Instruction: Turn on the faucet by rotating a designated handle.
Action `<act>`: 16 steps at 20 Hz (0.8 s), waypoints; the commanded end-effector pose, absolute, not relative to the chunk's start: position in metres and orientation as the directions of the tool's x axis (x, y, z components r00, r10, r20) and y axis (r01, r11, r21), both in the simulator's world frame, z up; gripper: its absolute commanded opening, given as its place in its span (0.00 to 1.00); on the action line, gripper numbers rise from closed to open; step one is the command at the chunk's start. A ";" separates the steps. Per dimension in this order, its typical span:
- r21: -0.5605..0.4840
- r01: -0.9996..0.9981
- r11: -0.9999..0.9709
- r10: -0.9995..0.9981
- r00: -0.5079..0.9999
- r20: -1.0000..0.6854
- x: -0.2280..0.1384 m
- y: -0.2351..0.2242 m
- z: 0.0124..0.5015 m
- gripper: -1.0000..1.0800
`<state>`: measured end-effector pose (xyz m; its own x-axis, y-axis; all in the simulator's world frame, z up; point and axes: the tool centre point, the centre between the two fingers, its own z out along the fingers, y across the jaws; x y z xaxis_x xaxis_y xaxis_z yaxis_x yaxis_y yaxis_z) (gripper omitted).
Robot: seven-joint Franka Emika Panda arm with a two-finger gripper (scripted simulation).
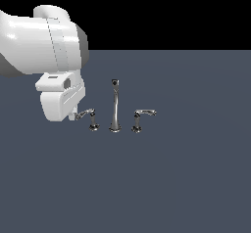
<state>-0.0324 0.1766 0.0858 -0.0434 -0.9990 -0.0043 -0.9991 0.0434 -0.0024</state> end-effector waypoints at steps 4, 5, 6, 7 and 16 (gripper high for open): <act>-0.002 -0.999 0.032 -0.999 -0.032 -0.003 -0.038 0.164 0.086 0.00; -0.002 -0.999 0.037 -0.999 -0.037 -0.003 -0.040 0.161 0.086 0.00; -0.002 -0.999 0.041 -0.999 -0.041 -0.002 -0.042 0.157 0.086 0.00; -0.001 -0.999 0.046 -0.999 -0.046 -0.002 -0.044 0.153 0.086 0.00; -0.001 -0.999 0.037 -0.999 -0.037 -0.010 -0.061 0.152 0.086 0.00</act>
<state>-0.0614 0.1518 0.0858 -0.0368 -0.9993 -0.0102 -0.9993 0.0368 -0.0010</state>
